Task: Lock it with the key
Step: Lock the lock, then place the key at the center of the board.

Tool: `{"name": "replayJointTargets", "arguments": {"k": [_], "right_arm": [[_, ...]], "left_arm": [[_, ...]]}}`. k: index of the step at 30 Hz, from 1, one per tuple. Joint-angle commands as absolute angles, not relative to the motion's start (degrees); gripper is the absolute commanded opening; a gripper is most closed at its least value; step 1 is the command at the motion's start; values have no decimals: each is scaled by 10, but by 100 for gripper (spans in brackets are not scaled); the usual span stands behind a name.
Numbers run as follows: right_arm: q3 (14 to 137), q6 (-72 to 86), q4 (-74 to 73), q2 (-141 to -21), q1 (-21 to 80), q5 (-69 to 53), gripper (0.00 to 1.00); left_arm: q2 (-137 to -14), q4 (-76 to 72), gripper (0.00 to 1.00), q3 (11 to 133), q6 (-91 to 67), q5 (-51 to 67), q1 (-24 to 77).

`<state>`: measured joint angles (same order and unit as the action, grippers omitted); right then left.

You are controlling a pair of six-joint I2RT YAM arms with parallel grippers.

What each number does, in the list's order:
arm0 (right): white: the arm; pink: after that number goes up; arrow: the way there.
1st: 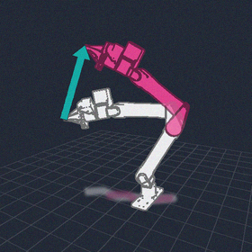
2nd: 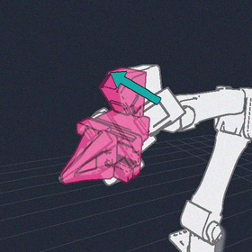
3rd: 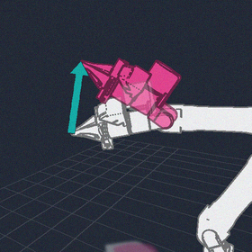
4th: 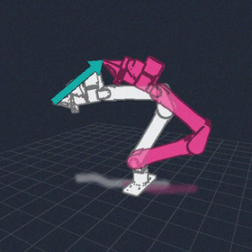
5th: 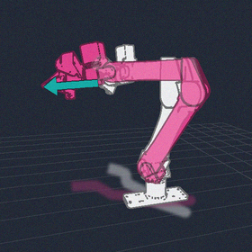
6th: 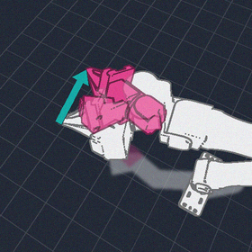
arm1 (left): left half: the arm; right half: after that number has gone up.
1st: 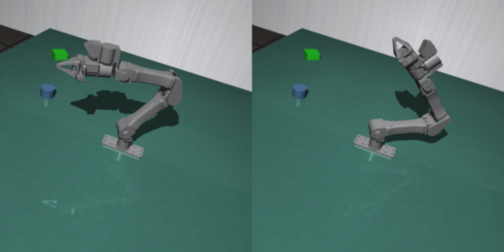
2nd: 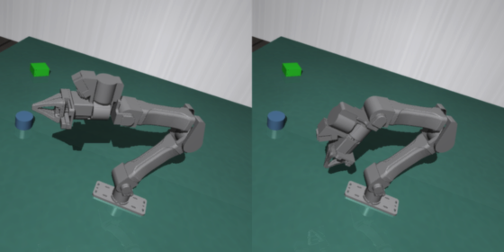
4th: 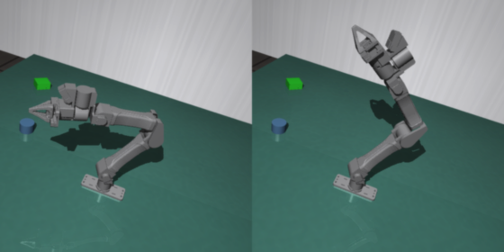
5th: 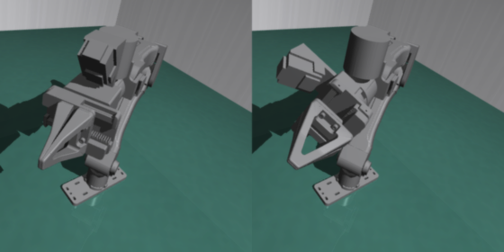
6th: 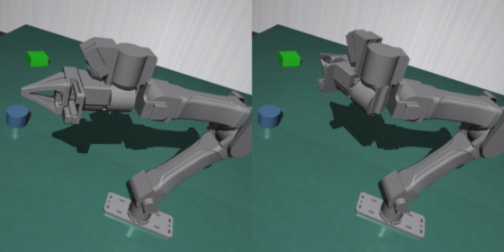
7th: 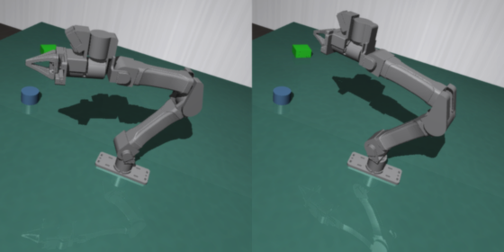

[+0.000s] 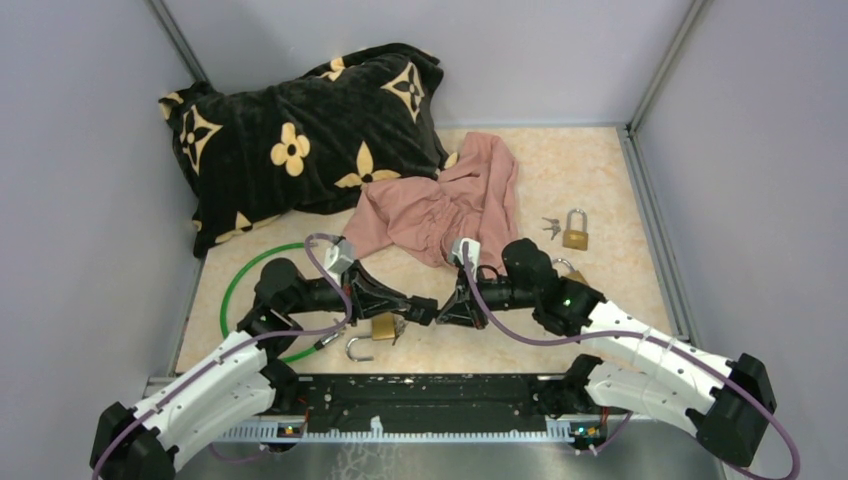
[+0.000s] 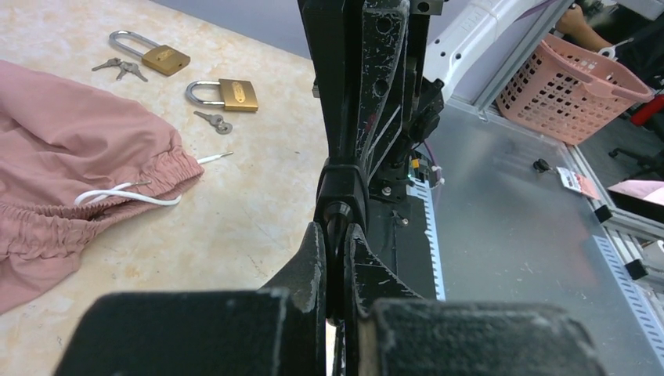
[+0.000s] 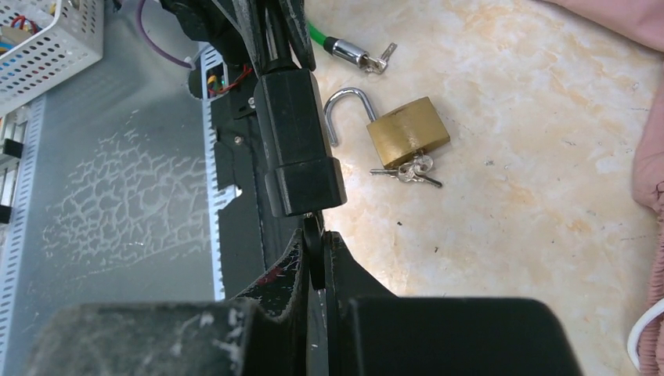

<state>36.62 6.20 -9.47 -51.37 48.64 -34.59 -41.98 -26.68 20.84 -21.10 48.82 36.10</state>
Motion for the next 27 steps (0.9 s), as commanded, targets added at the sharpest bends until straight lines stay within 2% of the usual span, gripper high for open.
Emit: {"name": "replayJointTargets", "arguments": {"k": [1, 7, 12, 15, 20, 23, 27], "right_arm": [[382, 69, -106, -494, 488, -290, 0], [363, 75, -185, -445, 429, -265, 0], [349, 86, -191, -438, 398, -247, 0], [328, 150, -155, -488, 397, -208, 0], [275, 352, -69, -598, 397, -163, 0], [232, 464, -17, -609, 397, -143, 0], [167, 535, 42, -591, 397, -115, 0]], "left_arm": [[-398, -226, 0, 240, -140, 502, 345], [-373, -57, 0, 290, 67, 472, 280], [-373, -15, 0, 299, 126, 464, 244], [-373, -40, 0, 284, 65, 443, 244], [-373, -127, 0, 240, -147, 423, 244], [-370, -151, 0, 223, -211, 416, 244], [-365, -163, 0, 214, -221, 408, 244]]}}
